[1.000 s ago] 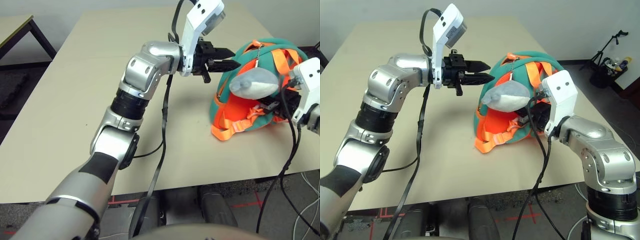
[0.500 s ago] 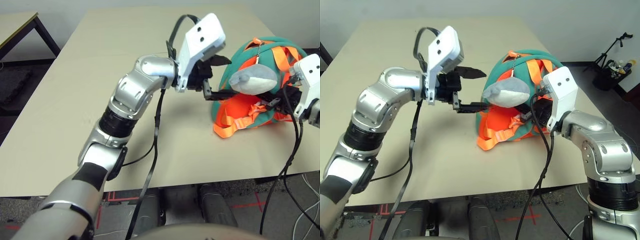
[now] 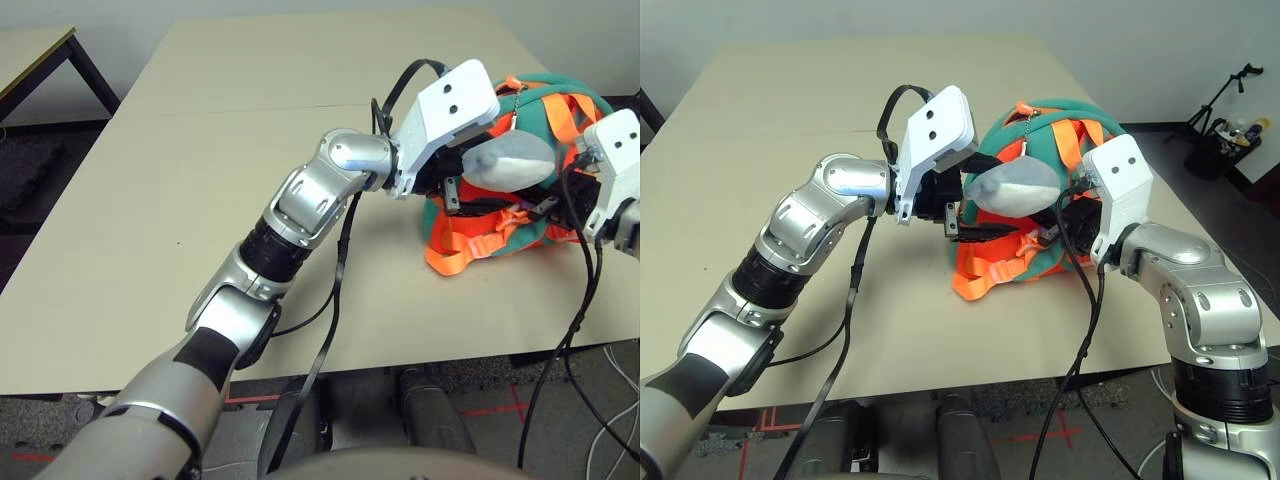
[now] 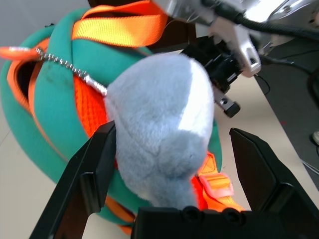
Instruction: Put the pencil case into the backpack and zip it.
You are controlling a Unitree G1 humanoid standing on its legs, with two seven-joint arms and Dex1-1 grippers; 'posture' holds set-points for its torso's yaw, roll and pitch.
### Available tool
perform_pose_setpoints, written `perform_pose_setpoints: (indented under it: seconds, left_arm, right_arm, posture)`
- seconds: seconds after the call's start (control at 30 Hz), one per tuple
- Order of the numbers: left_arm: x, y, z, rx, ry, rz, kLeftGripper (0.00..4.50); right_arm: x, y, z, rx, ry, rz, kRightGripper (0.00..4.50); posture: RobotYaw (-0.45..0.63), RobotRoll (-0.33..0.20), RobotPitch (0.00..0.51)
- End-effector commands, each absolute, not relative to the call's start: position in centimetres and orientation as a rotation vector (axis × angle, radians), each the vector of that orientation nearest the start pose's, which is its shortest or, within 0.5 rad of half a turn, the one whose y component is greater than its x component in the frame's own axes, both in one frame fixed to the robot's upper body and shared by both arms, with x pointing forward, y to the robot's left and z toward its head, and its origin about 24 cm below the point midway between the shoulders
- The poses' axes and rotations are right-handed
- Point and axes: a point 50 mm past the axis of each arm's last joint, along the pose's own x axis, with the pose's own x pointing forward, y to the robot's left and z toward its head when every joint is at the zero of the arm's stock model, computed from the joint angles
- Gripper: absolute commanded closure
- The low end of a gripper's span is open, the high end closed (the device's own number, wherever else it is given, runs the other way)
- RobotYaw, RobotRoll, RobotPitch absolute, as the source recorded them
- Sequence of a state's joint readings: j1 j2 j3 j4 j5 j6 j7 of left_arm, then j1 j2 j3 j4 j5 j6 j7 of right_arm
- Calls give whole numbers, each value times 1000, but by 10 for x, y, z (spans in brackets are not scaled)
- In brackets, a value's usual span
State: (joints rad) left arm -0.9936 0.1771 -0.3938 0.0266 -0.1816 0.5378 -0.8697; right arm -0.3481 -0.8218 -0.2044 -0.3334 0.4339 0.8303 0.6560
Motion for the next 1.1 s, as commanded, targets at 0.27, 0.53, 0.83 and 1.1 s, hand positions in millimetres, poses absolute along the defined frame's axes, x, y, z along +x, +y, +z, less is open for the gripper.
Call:
perform_pose_setpoints:
  seconds: [0.27,0.53,0.83,1.1]
  left_arm:
    - [311,3,245,425,-194,-1292,0]
    - [309,-2,244,429,-195,-1312,0]
    - [301,-3,235,446,-156,-1397,0]
    - [300,-4,233,441,-150,-1397,159]
  right_arm:
    - [269,-234,197,-318,204,549,4402]
    - [269,-232,199,-318,197,548,4402]
    - [270,-232,200,-318,196,545,4402]
    - [270,-230,200,-316,194,549,4402]
  posture:
    - [-24,0,99]
    - [-29,0,99]
    - [-33,0,98]
    - [-32,0,97]
